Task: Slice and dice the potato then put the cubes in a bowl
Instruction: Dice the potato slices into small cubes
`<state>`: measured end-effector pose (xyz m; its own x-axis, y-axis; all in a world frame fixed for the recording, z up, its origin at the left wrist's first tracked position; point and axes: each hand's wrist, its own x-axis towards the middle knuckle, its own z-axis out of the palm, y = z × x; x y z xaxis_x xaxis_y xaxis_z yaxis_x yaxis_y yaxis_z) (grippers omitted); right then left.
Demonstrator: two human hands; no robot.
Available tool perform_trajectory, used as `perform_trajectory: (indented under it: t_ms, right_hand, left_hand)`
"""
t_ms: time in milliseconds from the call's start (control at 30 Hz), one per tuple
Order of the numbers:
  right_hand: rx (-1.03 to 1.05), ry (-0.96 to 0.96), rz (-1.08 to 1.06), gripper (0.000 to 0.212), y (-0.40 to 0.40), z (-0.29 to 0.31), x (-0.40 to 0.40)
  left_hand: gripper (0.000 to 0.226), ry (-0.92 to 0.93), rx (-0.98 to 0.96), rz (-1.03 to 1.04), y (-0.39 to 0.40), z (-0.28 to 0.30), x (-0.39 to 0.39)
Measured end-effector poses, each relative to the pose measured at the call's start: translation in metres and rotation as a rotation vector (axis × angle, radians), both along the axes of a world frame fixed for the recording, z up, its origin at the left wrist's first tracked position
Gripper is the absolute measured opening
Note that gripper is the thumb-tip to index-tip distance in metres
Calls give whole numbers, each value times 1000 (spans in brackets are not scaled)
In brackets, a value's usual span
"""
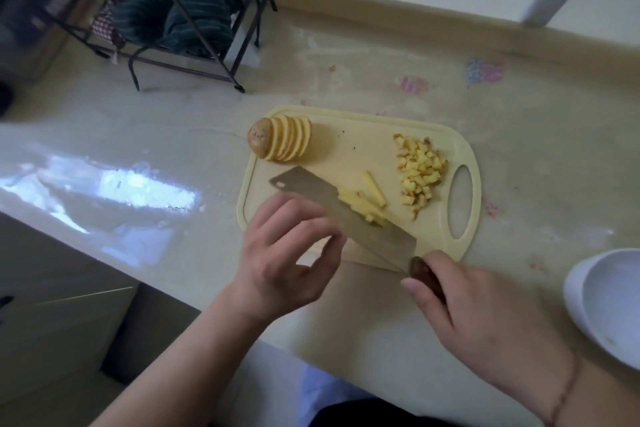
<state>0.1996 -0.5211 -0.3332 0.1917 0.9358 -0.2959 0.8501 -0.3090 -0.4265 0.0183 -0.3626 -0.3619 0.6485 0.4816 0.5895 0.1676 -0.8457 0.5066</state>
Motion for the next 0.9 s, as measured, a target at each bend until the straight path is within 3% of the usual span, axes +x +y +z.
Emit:
perform_trajectory:
  t_ms: [133,233,433,767,900]
  right_hand:
    - [62,-160,101,41,-4,-9,-7]
    - [103,-207,101,43,-6,-18,-14]
    - [153,-223,68,44,-12,-22,-20]
    - [237,-315,96,59,-36,-13,-13]
    - [231,-317,98,67,-49,-11,-1]
  left_hand:
    - [13,483,2,-127,25,9,3]
    - [18,667,-11,-194,39,-4,8]
    - [37,668,12,-268,46,-20,22]
    - [25,663,260,-397,62,-19,35]
    - [66,786,337,-494,75,-11,46]
